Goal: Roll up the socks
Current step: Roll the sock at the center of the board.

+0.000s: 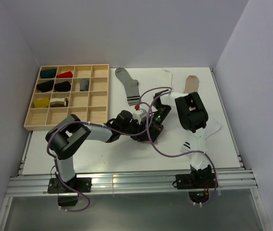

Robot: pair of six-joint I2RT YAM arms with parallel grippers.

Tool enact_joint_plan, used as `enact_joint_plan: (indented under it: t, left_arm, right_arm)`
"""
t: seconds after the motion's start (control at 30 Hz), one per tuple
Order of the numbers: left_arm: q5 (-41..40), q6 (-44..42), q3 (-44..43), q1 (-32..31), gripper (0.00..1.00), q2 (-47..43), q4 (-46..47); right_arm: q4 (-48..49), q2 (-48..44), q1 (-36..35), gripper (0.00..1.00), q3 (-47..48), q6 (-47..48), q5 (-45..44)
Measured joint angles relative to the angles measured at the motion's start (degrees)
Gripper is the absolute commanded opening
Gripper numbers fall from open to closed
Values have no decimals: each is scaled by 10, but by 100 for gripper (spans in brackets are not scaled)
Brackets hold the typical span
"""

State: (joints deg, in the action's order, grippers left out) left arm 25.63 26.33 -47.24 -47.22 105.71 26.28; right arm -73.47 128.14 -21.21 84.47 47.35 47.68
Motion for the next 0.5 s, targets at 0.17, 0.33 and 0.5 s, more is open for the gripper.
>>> enact_joint_plan:
  t: [0.17, 0.33, 0.5]
  left_arm:
    - [0, 0, 0, -1, 24, 1, -1]
    - [1, 10, -7, -1, 1, 14, -3]
    - [2, 31, -21, -1, 0, 24, -13]
  right_arm:
    - [0, 4, 0, 18, 3, -12, 0]
    - [5, 3, 1, 38, 3, -31, -2]
    - [23, -24, 2, 45, -18, -54, -7]
